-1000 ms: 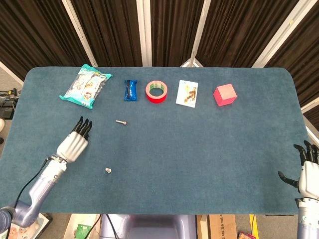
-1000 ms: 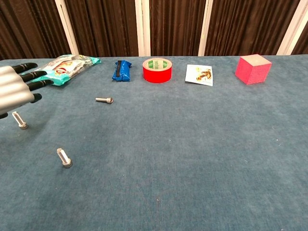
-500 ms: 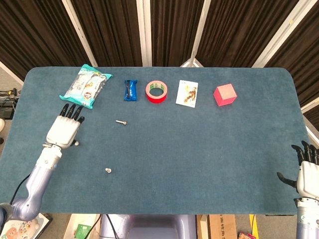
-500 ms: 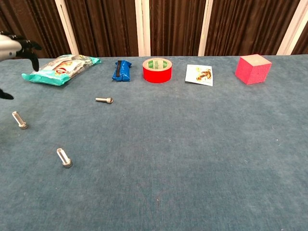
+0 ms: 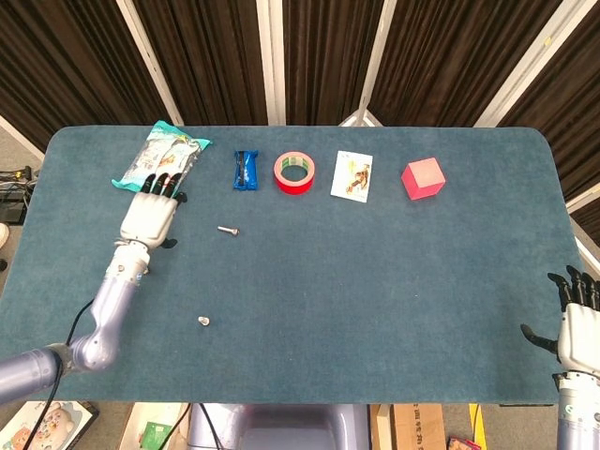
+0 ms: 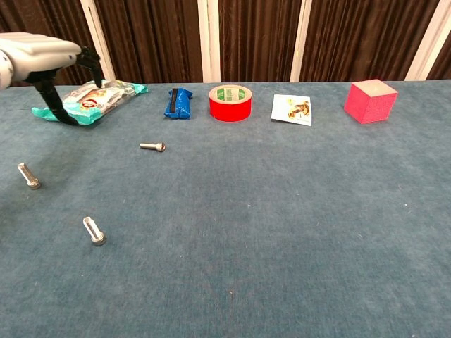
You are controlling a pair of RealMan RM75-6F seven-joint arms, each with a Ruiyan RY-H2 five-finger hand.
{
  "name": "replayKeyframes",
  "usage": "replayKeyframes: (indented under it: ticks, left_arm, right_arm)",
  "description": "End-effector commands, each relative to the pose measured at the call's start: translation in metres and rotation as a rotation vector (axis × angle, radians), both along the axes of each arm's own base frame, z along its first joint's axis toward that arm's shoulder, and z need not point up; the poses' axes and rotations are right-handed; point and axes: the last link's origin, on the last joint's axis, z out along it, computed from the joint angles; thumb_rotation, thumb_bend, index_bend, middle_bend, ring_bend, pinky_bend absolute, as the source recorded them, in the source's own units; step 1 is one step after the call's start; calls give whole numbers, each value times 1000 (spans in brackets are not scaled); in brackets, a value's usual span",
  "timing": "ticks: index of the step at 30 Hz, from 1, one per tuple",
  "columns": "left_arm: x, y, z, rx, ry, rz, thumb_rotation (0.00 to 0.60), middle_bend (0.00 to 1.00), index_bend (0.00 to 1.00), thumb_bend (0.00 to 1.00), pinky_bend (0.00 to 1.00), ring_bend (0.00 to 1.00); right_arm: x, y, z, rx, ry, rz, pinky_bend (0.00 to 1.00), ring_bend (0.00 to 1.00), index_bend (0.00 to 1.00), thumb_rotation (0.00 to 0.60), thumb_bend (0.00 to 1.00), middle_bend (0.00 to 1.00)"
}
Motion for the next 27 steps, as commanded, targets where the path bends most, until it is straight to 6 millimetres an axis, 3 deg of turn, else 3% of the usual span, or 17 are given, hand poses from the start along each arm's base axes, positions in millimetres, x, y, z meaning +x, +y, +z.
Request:
replayKeyframes:
  ticks: [1, 11, 27]
  left_arm:
    - [5, 7, -15, -37, -17, -14, 600, 14, 309, 208, 0, 0]
    - [-2, 24, -40, -85, -66, 1, 600, 25, 361, 255, 0, 0]
    - [5, 34, -86, -86, -62, -69, 600, 37, 421, 322, 0, 0]
  right_arm:
    - [1, 0, 0, -3, 4, 3, 0, 51, 225, 600, 104, 95]
    - [3, 0, -5, 22, 33, 15, 0, 51, 224, 600, 103, 95]
    - [-2, -2, -3, 3, 44, -1, 0, 51, 224, 600, 103, 95]
